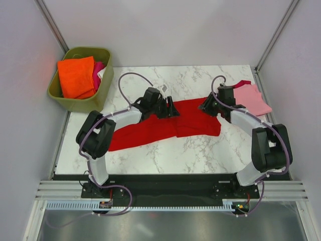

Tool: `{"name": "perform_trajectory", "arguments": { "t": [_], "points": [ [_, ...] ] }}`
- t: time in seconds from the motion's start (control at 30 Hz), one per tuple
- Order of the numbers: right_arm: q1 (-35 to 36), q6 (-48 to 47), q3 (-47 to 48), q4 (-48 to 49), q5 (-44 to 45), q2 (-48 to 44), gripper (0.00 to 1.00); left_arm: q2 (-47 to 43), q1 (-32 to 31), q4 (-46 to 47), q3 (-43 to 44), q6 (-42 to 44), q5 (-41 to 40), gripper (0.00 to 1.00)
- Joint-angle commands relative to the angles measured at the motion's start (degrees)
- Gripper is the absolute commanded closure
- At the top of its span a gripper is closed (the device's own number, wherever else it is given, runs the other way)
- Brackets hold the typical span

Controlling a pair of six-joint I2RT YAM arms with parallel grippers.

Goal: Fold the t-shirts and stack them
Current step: Fold the tshirt

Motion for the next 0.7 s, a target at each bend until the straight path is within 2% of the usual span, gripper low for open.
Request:
{"name": "perform_trajectory", "arguments": {
  "t": [0.0,0.13,0.4,0.57,0.67],
  "points": [
    [-1.7,-7.6,-0.8,-5.4,4.0,-4.0,0.58,1.0,-1.7,1.5,1.8,0.9,0.0,0.36],
    [-1.9,-12.7,0.8,-9.1,9.1,-3.4,0.59,3.1,-3.7,-2.0,4.4,1.1,-2.7,0.40],
    [-1.8,-15.5,3.2,-12.3,13.4,0.7,0.59,6.8,-5.4,-9.5,10.5,1.7,-7.9,0.44],
    [-1.8,-15.6,3.8,-12.2,13.3,3.3,0.59,6.9,-6.0,-11.3,11.1,2.0,-10.1,0.44],
    [-1.9,-15.5,4.2,-12.0,12.8,4.7,0.59,7.4,-6.0,-11.5,11.4,2.1,-10.1,0.47]
  ]
}}
